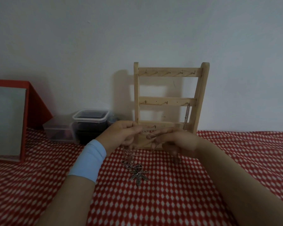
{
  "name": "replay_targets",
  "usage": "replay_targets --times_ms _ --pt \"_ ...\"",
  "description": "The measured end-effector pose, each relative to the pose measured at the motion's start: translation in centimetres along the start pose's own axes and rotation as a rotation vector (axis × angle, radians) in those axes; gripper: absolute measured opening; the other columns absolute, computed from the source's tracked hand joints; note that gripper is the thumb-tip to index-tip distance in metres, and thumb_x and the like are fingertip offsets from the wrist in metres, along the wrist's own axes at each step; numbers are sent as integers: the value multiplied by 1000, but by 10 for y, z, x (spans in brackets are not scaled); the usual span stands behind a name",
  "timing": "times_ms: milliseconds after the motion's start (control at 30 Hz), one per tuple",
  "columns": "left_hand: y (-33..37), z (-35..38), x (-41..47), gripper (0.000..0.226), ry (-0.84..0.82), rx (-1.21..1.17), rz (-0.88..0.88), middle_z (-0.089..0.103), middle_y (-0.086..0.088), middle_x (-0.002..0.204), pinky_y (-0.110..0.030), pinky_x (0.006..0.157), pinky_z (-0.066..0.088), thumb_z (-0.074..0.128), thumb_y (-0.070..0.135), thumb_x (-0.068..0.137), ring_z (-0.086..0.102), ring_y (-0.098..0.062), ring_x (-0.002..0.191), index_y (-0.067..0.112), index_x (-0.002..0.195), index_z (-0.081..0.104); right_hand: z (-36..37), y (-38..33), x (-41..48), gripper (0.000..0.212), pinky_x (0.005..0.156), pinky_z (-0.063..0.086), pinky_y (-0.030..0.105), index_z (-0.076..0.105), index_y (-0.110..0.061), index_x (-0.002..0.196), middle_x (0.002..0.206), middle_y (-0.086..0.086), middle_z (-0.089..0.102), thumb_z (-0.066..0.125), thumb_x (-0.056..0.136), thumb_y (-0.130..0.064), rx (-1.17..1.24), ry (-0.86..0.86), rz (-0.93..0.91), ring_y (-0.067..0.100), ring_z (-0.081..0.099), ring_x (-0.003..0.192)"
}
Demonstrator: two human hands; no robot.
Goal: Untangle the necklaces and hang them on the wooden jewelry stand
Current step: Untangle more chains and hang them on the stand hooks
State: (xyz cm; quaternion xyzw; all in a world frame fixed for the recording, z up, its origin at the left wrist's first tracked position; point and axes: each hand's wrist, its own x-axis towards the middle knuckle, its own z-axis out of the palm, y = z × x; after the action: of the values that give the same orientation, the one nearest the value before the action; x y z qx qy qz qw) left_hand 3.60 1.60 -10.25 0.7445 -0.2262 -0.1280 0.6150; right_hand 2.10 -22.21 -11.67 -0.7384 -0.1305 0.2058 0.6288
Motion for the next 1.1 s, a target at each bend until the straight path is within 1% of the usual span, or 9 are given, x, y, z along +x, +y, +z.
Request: replay_targets --times_ms 167,267,333,467,633,767,833,933,1100 --pt "11 2 -3 29 52 -386 38 49 -4 59 -37 72 49 40 10 100 50 -18 58 5 74 52 0 3 1 29 50 33 21 69 -12 124 87 6 66 59 97 -12 -73 -32 50 11 47 59" --pt "17 -2 -4 26 24 -680 -26 39 -1 53 -27 51 46 46 18 89 40 -14 48 11 64 48 3 0 -2 23 76 47 21 74 -23 118 90 -5 73 66 96 -22 -328 -11 77 10 64 78" --pt "22 -6 -7 30 -23 -519 -104 27 4 46 -20 37 29 47 21 89 26 -10 39 13 60 50 5 -2 -2 20 90 47 23 75 -27 114 106 -14 76 66 97 -28 -435 59 75 3 69 97" --pt "26 -12 -14 34 -58 75 -160 32 3 48 -22 43 32 50 24 99 29 -10 43 13 73 70 8 -2 0 15 74 46 20 78 -13 105 75 -14 72 67 97 -19 -346 189 -42 -5 63 65" --pt "29 -3 -13 31 -39 -553 -16 45 -2 59 -27 58 53 40 17 99 46 -13 53 8 72 52 14 -1 3 16 97 50 32 82 -28 95 97 -11 78 67 96 -34 -382 211 -34 8 70 97" --pt "31 -4 -8 31 -88 -720 3 30 6 48 -20 39 21 44 25 92 26 -8 42 13 66 56 15 -1 3 17 90 48 24 78 -28 89 94 -13 77 63 97 -25 -512 198 -6 2 69 94" --pt "32 -6 -9 29 -96 -616 35 25 9 42 -19 37 12 45 30 92 17 -5 38 11 84 66 15 -2 3 16 81 46 21 76 -24 89 92 -11 74 62 97 -25 -552 200 4 3 67 90" --pt "31 -8 -9 31 -72 -572 101 28 10 43 -17 35 20 44 27 93 24 -4 37 11 99 69 17 -1 4 18 76 48 23 76 -20 90 84 -5 73 61 97 -28 -605 197 35 9 67 83" --pt "35 -2 -10 35 -51 -696 83 47 -2 63 -25 54 49 42 20 94 46 -13 56 8 70 64 15 4 7 25 97 54 36 78 -18 96 98 0 78 58 99 -32 -543 184 -11 16 72 98"
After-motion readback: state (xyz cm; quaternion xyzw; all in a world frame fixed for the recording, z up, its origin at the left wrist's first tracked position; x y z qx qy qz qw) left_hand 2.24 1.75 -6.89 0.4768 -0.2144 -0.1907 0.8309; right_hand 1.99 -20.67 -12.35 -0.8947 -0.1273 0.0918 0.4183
